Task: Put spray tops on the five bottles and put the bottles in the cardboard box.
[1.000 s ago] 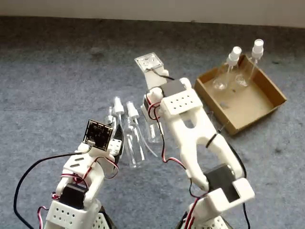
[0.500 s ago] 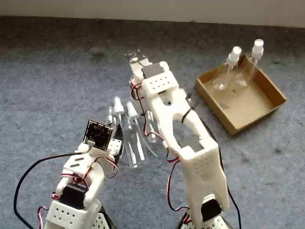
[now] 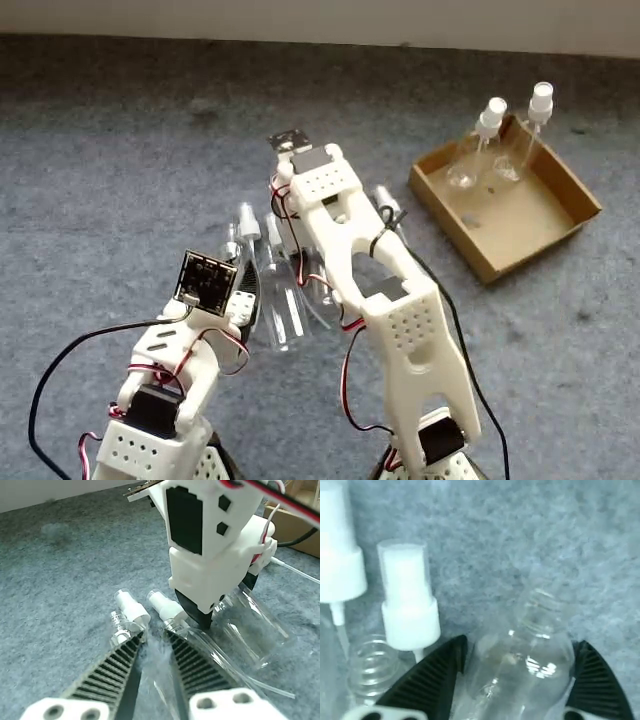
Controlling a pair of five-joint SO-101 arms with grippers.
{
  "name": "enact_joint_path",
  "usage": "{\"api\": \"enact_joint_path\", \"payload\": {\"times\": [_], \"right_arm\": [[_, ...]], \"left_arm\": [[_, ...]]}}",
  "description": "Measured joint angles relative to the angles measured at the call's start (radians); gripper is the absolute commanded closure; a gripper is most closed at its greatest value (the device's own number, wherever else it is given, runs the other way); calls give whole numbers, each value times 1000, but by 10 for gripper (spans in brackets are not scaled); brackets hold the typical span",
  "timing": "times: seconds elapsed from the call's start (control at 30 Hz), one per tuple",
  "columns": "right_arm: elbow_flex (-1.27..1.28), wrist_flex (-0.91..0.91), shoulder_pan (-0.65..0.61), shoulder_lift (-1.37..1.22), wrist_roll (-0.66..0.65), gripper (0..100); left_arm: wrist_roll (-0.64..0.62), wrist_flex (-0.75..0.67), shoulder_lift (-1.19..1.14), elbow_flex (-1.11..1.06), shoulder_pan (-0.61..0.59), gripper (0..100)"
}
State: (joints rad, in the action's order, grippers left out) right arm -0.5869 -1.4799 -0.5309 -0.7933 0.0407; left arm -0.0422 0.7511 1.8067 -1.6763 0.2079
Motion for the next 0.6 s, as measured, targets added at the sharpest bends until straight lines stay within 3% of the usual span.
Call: {"api": "enact_joint_path", "payload": {"times": [0.37, 0.6], "right_arm": [[-98, -147, 0, -8, 164, 703], [-181, -187, 5, -8, 201, 864]], "left_arm": [[0, 0, 0, 0, 0, 989], [0, 0, 0, 0, 0, 989]]}}
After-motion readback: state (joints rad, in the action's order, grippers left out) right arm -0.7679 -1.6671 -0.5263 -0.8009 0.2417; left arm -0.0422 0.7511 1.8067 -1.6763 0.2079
